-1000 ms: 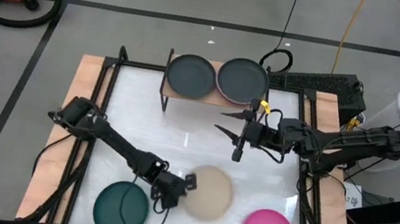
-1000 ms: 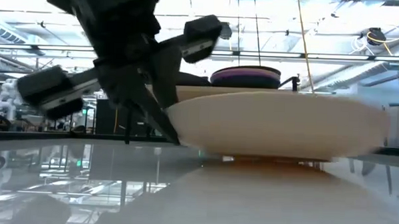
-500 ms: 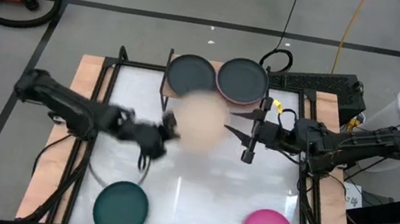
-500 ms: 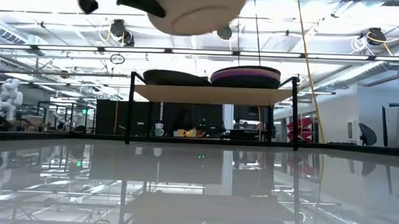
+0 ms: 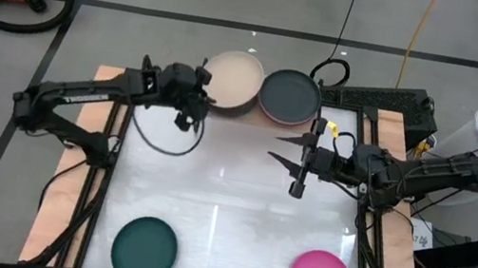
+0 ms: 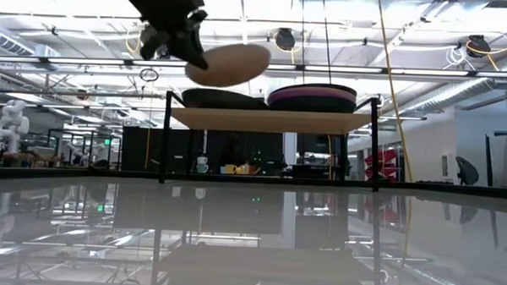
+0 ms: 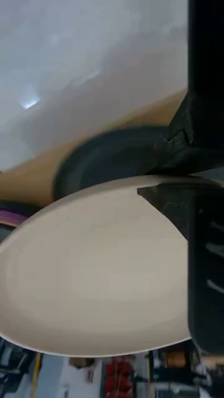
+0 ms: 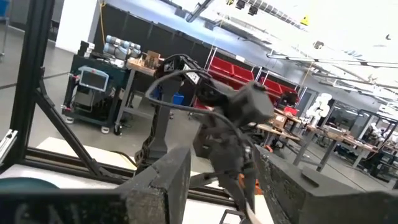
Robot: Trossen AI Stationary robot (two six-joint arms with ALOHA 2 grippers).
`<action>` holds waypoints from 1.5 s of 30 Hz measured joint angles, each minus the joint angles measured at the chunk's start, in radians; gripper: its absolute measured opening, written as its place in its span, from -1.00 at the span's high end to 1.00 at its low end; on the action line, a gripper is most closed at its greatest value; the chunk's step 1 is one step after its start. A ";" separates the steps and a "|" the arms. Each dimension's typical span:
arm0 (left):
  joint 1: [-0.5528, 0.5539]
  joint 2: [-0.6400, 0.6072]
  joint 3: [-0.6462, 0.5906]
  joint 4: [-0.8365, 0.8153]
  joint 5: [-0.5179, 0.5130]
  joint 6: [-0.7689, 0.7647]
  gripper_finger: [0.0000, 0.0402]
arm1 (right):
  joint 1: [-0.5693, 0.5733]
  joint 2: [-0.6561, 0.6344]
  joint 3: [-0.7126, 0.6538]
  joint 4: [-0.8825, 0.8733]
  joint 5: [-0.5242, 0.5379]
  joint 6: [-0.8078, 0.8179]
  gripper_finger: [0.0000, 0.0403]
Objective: Place and stack plates onto a shelf
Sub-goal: Stack the light brown plate on top of the black plate on the shelf, then stack the pink plate on top of the light brown plate on the shelf
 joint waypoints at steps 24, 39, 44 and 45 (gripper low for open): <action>0.011 0.012 0.001 0.007 -0.052 -0.141 0.06 | 0.000 0.000 0.000 -0.064 0.004 0.023 0.22; -0.095 -0.309 0.001 0.082 -0.049 -0.393 -0.17 | -0.009 0.000 0.000 -0.402 -0.028 0.271 0.22; -0.112 -0.453 0.001 0.114 0.106 -0.520 -0.17 | -0.009 0.001 -0.004 -0.729 -0.157 0.477 0.22; -0.116 -0.477 0.001 0.120 0.140 -0.543 -0.17 | -0.006 0.002 -0.017 -0.770 -0.184 0.527 0.22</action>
